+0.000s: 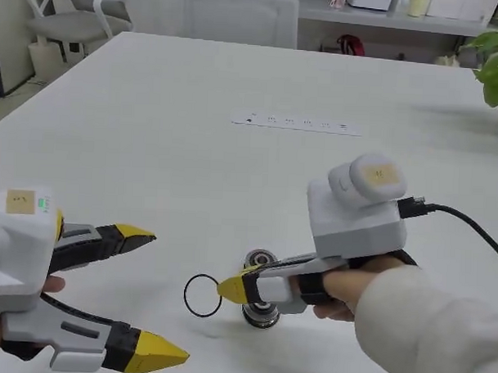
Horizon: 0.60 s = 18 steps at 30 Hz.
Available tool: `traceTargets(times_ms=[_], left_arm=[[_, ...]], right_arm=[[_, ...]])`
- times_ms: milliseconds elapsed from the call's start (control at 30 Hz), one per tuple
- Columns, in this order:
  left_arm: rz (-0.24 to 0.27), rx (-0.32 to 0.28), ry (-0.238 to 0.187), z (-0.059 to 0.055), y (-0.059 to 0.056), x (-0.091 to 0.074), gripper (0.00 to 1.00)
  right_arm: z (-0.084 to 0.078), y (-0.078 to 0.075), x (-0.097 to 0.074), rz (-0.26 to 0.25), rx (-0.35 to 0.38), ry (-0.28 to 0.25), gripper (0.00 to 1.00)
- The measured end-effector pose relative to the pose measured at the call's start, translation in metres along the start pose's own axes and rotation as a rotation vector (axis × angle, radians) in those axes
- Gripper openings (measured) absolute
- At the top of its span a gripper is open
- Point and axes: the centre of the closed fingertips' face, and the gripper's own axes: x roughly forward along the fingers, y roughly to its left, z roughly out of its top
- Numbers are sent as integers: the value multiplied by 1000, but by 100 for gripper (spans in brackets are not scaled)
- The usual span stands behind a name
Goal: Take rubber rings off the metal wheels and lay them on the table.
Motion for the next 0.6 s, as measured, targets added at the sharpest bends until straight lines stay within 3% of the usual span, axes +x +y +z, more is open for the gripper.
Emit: traceTargets(times_ms=[400,600], left_arm=[[-11,-13,-2,-1,-2,1,93],[-12,-22,-6,0,-2,1,93]], right_arm=[[-10,-6,10,-20,-15,36,0],[-7,-8,10,-26,-17,23,0]])
